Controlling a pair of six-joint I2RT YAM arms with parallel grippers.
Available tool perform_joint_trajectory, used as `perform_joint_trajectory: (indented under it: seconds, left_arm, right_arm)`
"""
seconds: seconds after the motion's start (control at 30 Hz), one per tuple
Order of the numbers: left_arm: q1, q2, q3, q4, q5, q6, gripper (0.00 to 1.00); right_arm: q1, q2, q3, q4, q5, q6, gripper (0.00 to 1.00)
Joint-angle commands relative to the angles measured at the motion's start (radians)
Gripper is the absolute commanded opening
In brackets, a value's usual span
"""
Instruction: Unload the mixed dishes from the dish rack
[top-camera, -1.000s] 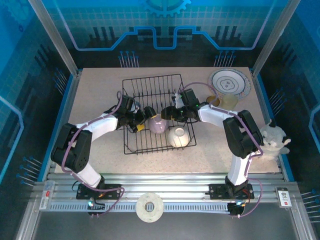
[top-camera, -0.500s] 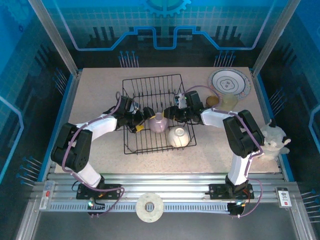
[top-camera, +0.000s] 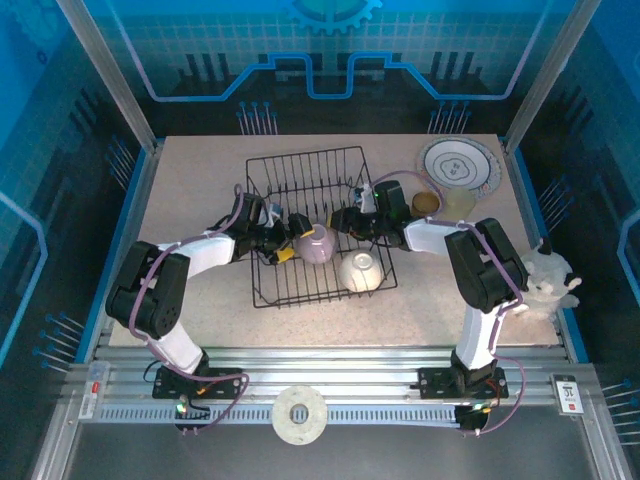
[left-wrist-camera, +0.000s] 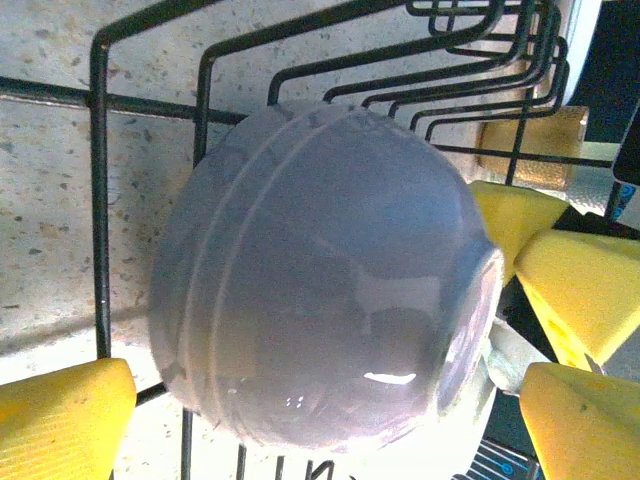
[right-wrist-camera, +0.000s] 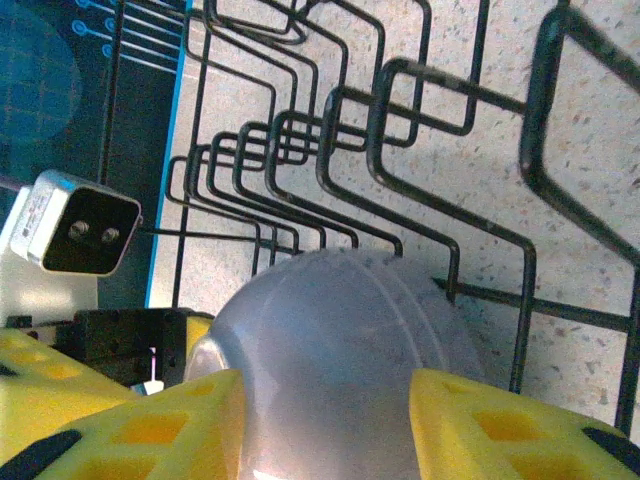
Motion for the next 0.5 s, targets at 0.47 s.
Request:
perform_joint_trajectory:
  seconds: [0.47]
  left_arm:
    - [-0.005,-0.013,-0.029,0.005,-0.005,0.003,0.99]
  right_arm:
    - [0.029,0.049,0.004,-0.393,0.152,-0.139,0.67]
